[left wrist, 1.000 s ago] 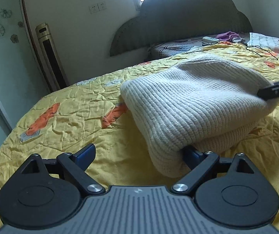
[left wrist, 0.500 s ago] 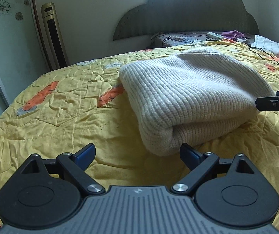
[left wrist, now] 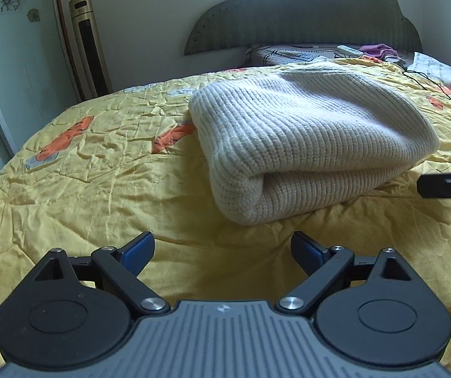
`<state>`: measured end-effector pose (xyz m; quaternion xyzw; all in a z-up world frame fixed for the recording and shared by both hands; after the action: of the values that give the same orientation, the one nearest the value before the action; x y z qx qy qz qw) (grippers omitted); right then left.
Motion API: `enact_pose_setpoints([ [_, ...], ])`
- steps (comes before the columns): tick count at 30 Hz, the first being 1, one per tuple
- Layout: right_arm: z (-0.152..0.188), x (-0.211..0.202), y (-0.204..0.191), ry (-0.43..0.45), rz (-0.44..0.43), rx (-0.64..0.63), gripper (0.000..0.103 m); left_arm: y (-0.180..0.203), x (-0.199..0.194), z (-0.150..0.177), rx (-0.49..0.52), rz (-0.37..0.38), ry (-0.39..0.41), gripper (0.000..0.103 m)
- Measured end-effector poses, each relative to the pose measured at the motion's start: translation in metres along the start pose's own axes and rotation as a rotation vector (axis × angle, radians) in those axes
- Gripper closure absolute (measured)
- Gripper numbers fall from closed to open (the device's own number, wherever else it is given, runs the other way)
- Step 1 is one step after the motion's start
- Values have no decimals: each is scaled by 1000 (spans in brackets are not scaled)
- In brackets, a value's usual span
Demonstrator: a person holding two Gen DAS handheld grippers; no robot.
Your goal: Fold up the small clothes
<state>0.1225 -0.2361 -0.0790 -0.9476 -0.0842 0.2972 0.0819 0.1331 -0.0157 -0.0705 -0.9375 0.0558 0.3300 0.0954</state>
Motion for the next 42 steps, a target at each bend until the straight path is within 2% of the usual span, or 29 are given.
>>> enact_pose_setpoints([
  [12, 23, 0, -4, -78, -10, 41, 0, -3, 2, 9, -78, 6, -36, 9],
  [27, 30, 1, -10, -90, -13, 8, 0, 8, 0, 15, -121, -1, -32, 9],
  [42, 36, 3, -16, -84, 45, -78, 0, 7, 1, 19, -141, -3, -18, 4],
])
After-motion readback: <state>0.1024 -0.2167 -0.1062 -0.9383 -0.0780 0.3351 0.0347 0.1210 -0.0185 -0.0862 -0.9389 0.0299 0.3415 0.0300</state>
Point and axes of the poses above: each gripper's, at about its wrist camera, not at the fingertips, and x roughly the way its jaws point, y to its right, z to its underside, the point moved 9 cm from there along x, roughly the way its jaws point, and after that the axes turned 1 degree about -y, right-handed, at the moved point
